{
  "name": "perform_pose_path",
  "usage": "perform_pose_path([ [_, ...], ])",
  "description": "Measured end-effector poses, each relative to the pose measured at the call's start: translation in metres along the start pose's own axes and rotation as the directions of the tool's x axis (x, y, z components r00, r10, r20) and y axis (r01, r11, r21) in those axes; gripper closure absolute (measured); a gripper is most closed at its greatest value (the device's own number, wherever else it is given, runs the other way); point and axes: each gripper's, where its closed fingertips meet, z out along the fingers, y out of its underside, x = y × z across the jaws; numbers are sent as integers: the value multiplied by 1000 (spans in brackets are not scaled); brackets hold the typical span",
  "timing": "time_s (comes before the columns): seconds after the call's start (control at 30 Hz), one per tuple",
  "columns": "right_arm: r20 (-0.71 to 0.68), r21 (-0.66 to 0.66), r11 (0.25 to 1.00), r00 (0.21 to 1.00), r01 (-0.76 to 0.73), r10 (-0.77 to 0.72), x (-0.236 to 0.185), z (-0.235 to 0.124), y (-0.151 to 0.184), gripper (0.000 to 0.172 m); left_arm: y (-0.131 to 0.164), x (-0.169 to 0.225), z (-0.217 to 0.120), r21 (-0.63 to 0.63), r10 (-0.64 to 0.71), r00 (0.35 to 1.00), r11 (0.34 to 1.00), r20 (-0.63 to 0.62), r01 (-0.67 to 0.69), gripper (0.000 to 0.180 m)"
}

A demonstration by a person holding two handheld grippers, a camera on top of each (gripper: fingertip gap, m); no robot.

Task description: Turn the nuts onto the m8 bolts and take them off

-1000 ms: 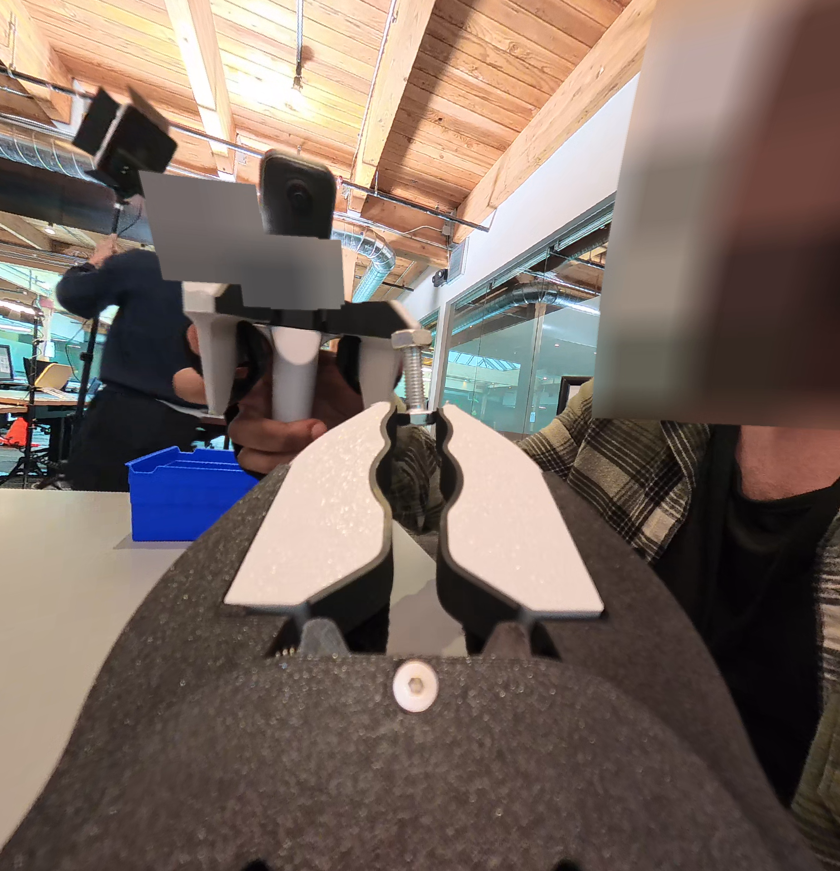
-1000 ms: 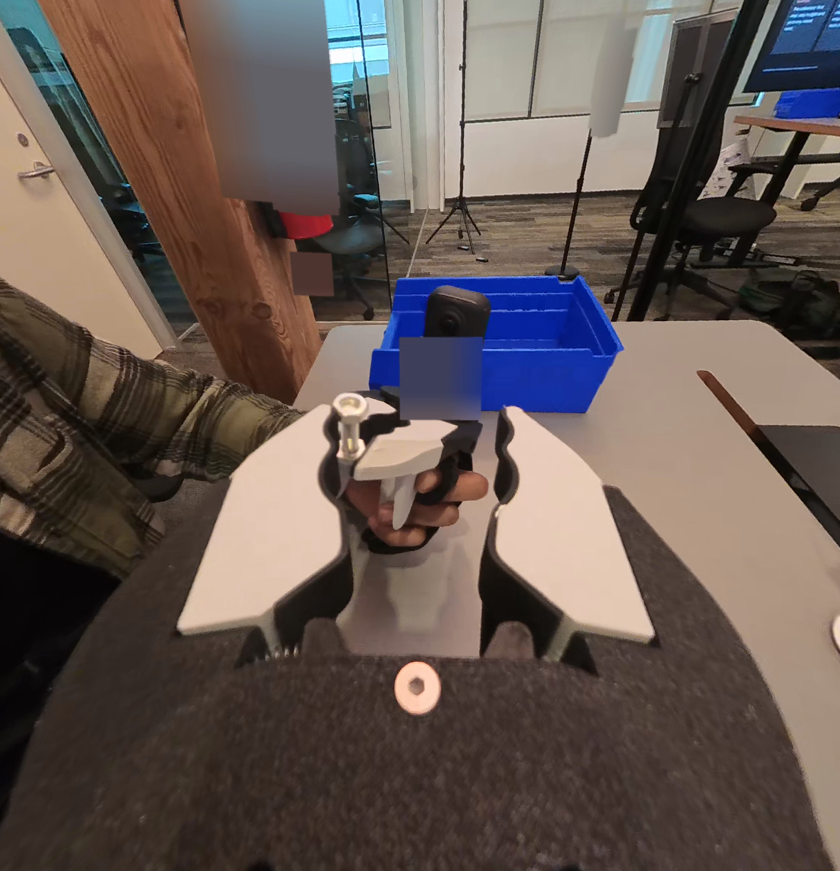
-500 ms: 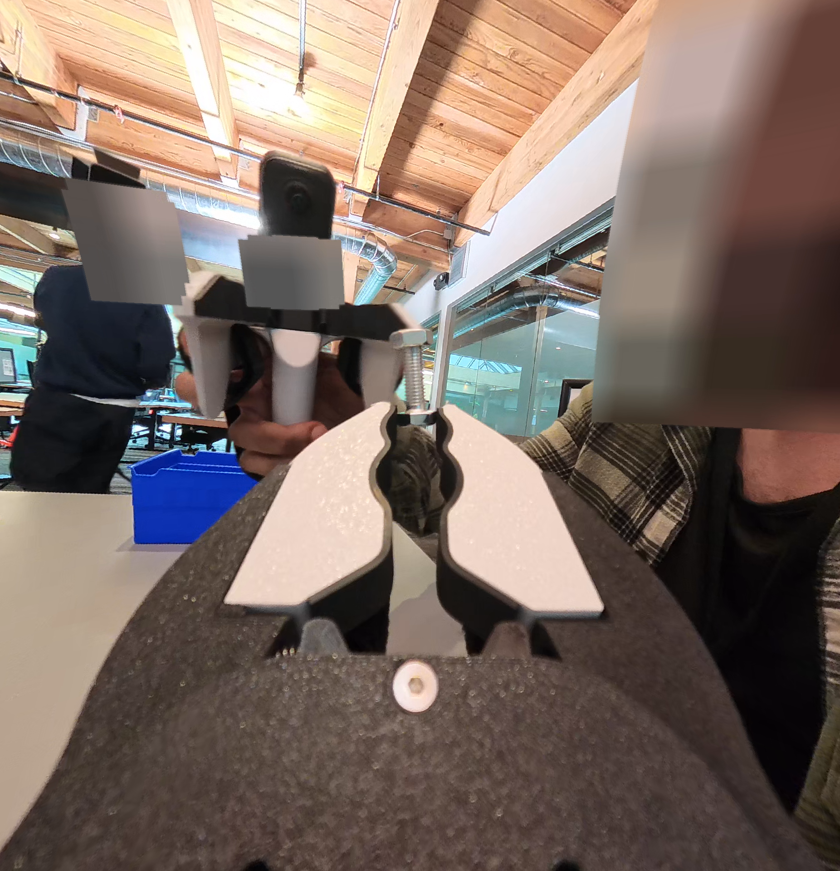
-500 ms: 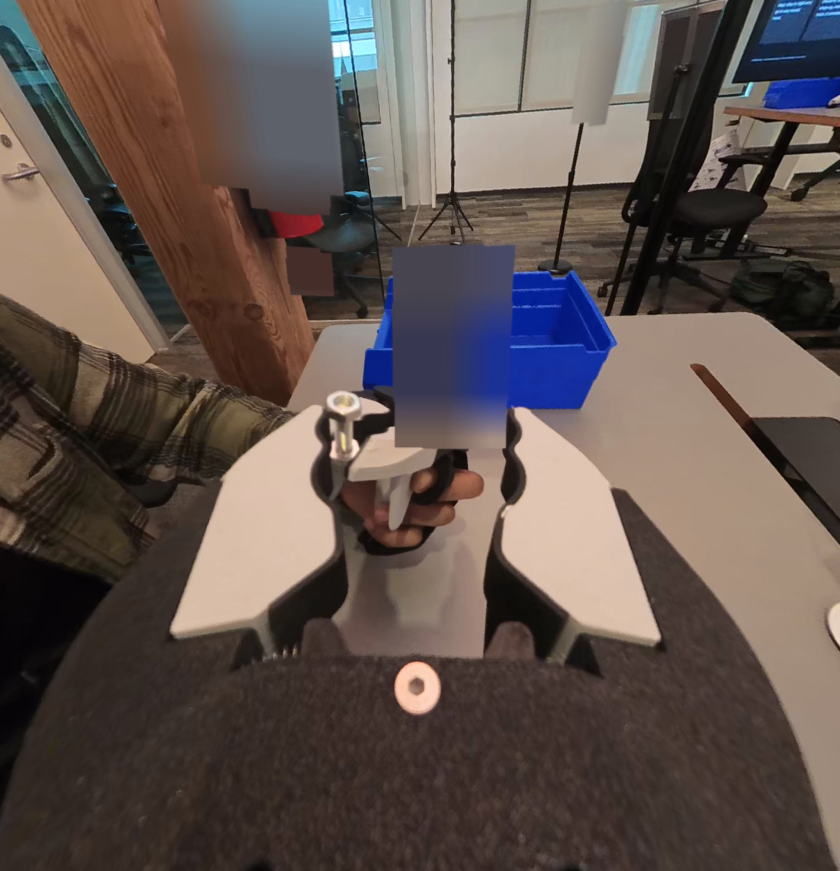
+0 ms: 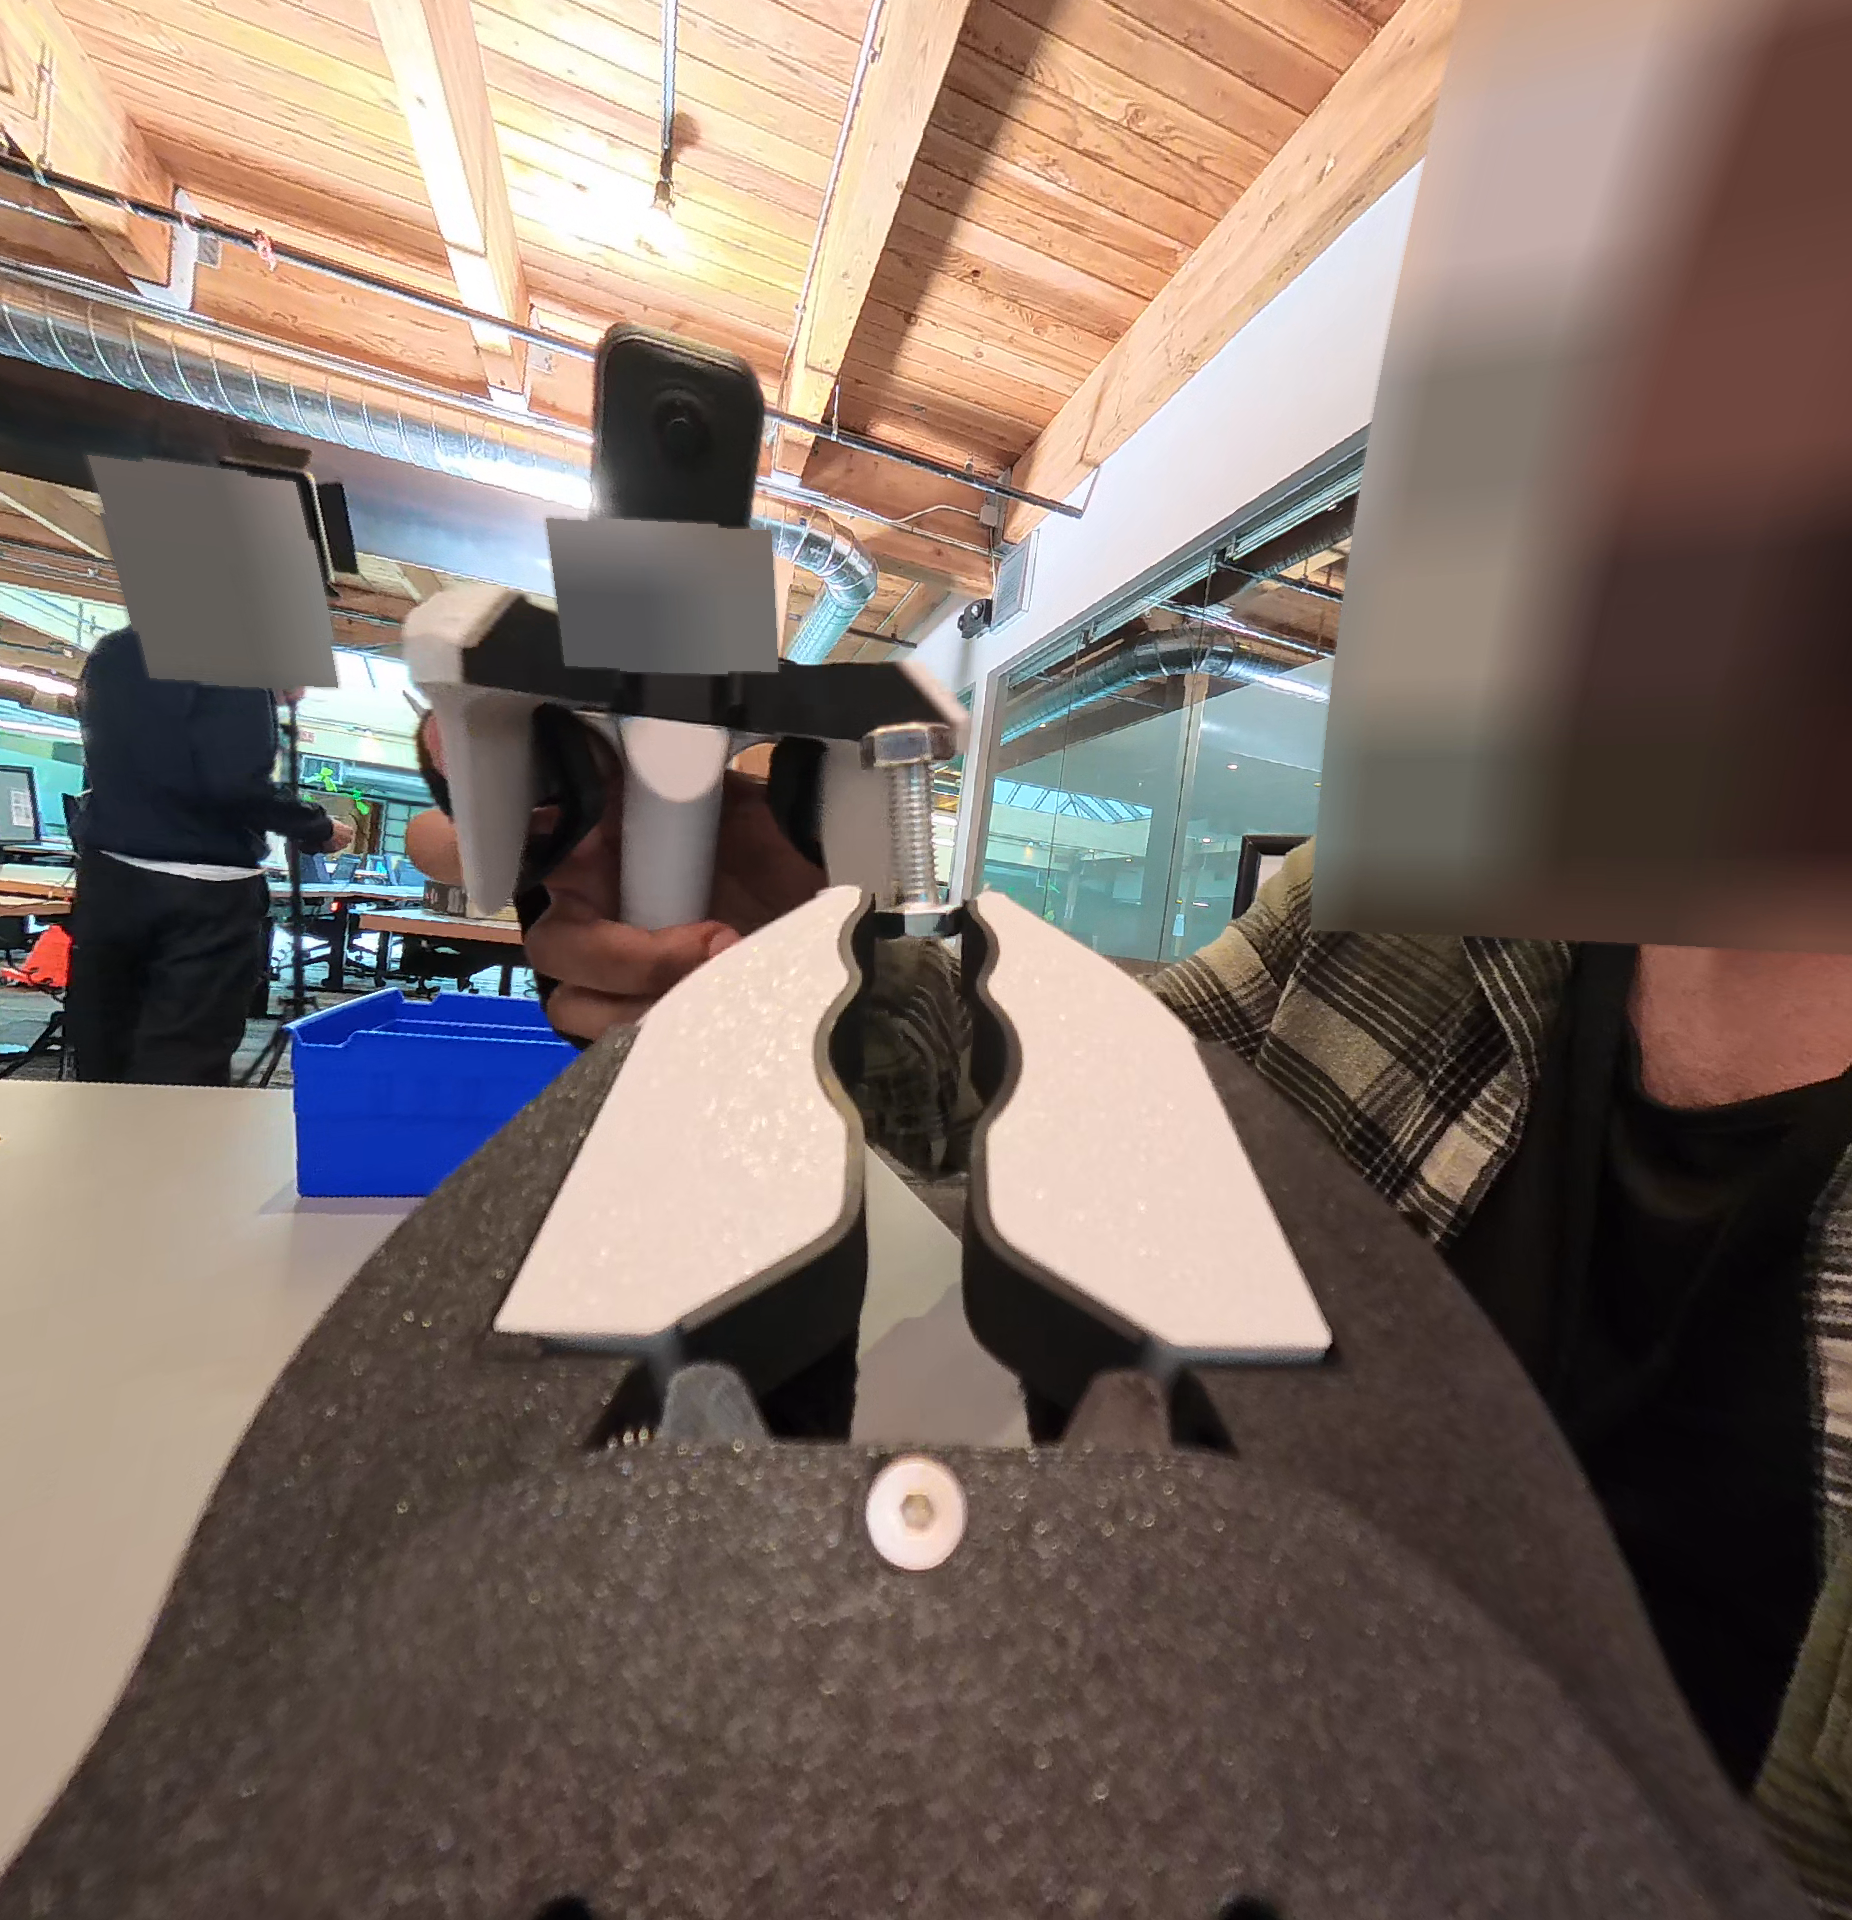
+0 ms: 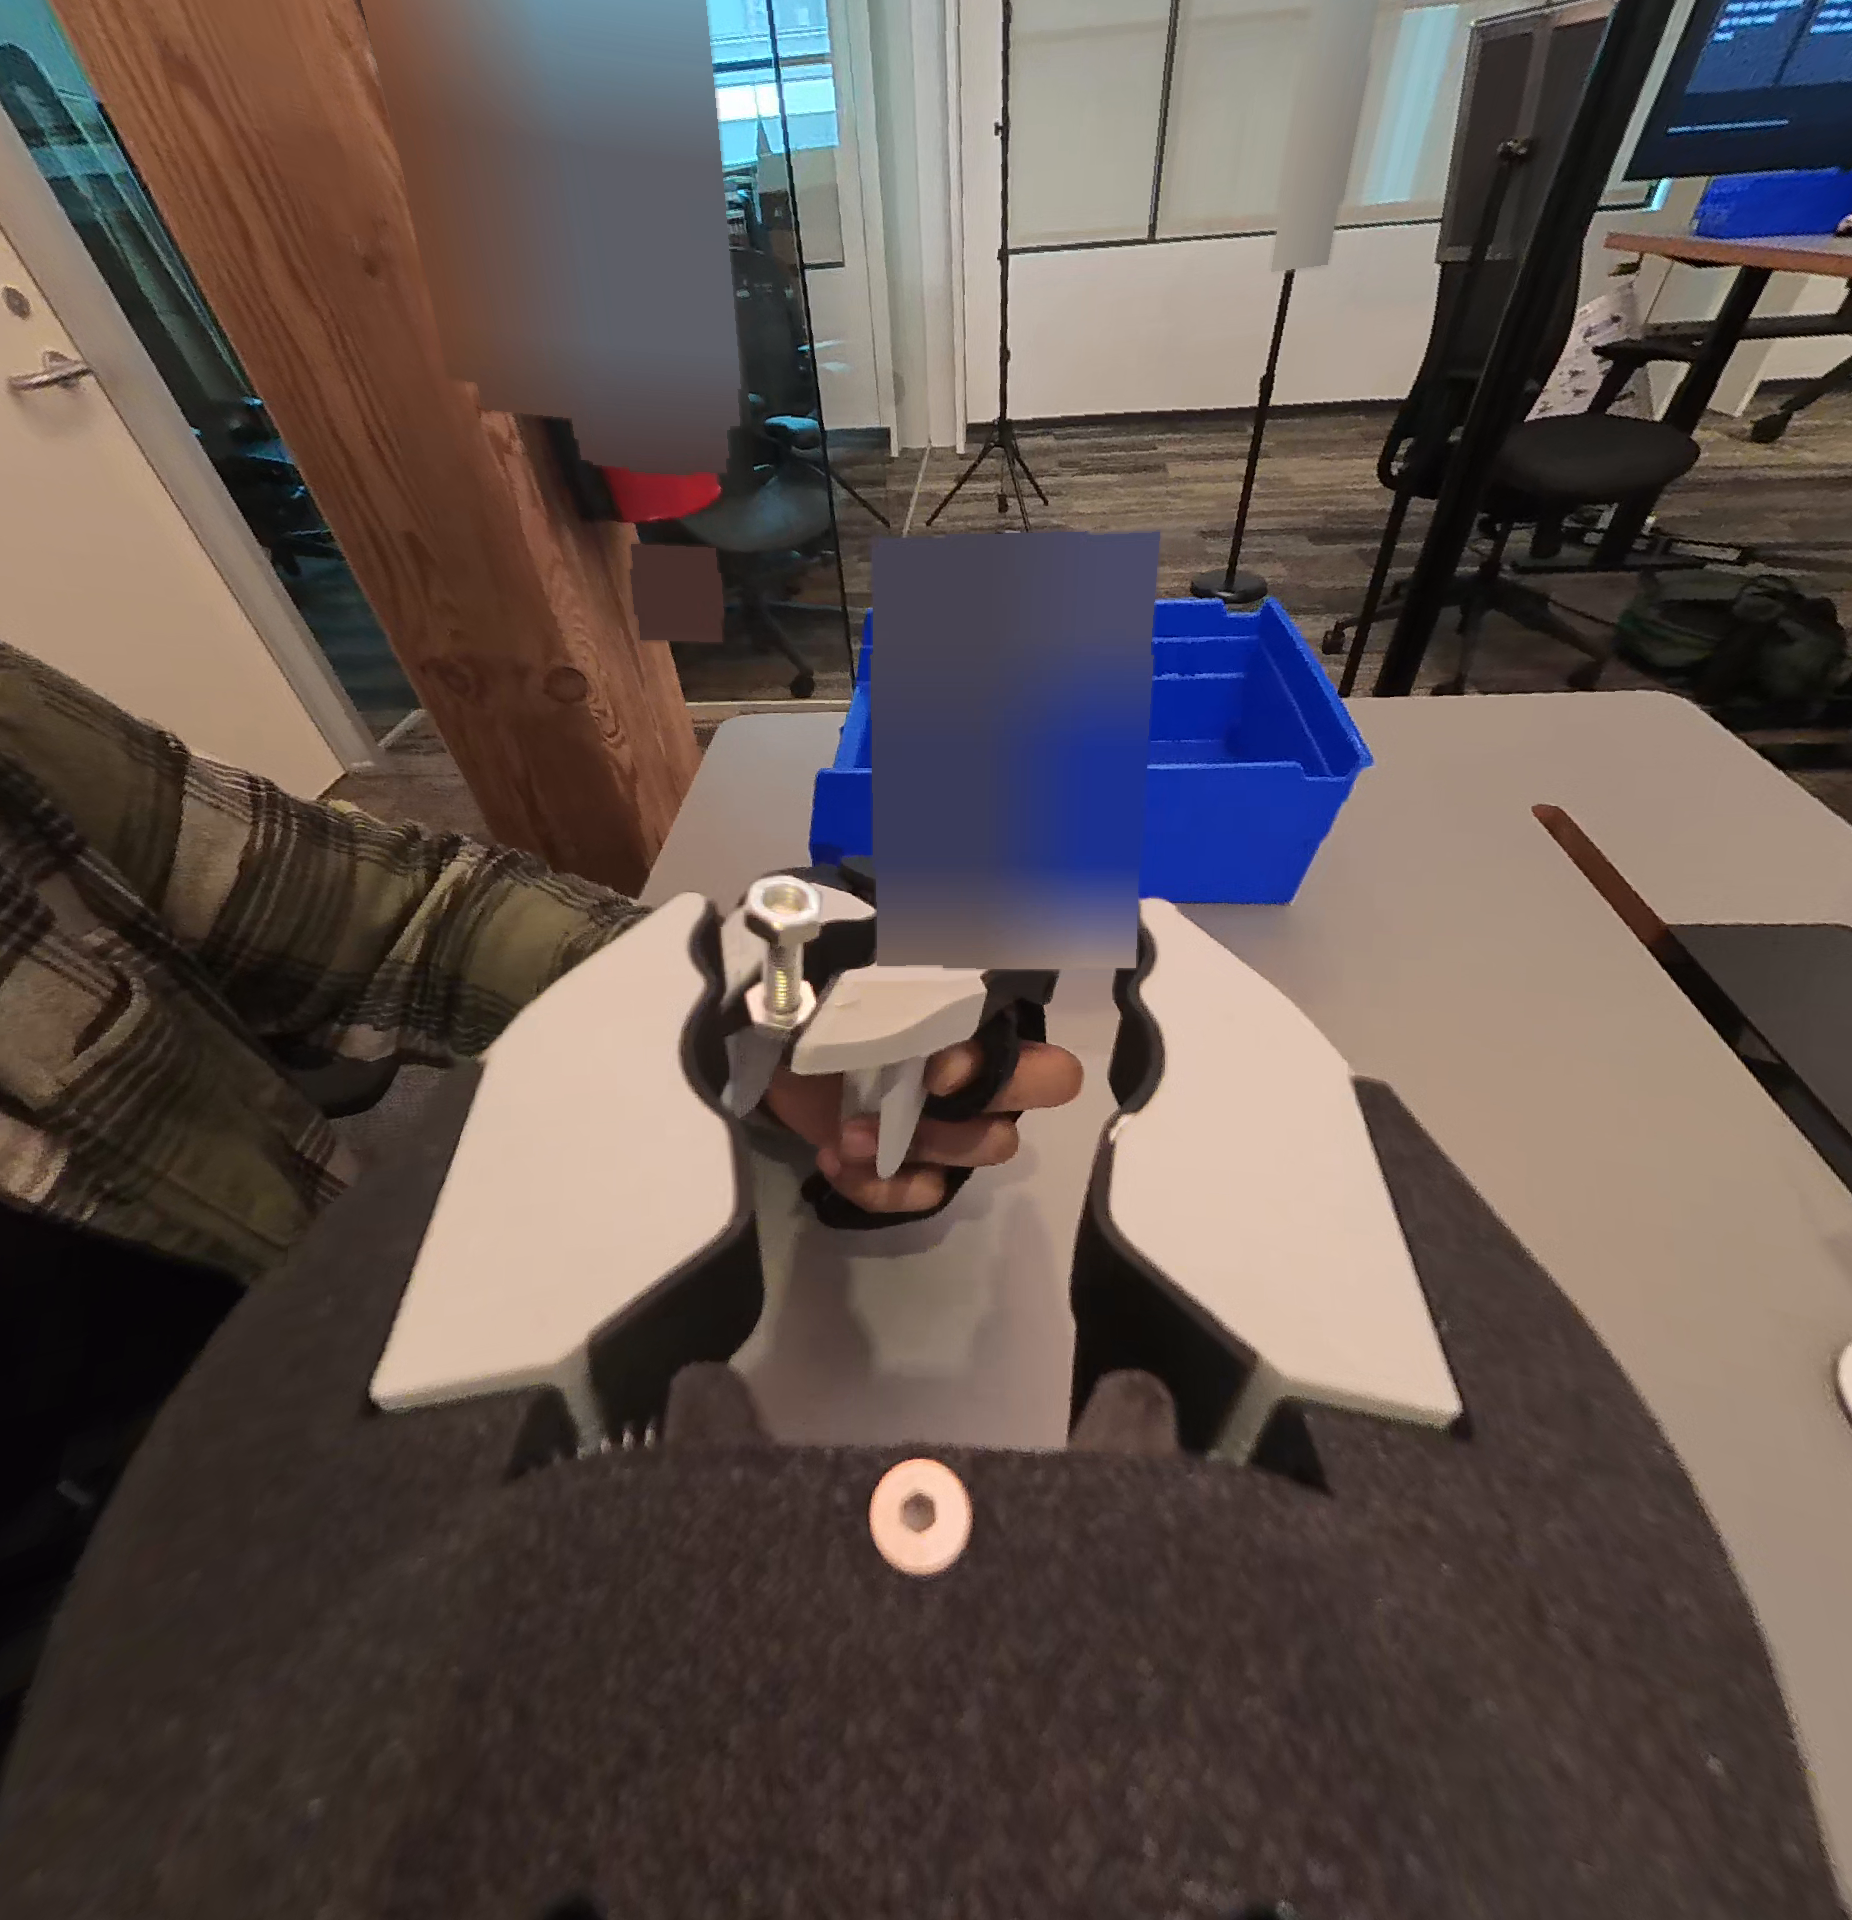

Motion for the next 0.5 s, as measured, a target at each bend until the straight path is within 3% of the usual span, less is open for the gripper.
perform_pose_path([
  [0.3, -35, -13, 1000, 999, -10, 9, 8, -1, 5, 99, -2, 1, -1, 2, 5, 1000, 1000, -1, -5, 165],
  [0.5, 15, -9, 1000, 1000, -1, 1, -6, 2, 3, 104, -2, 1, 0, 2, 12, 1000, 1000, 5, -12, 165],
])
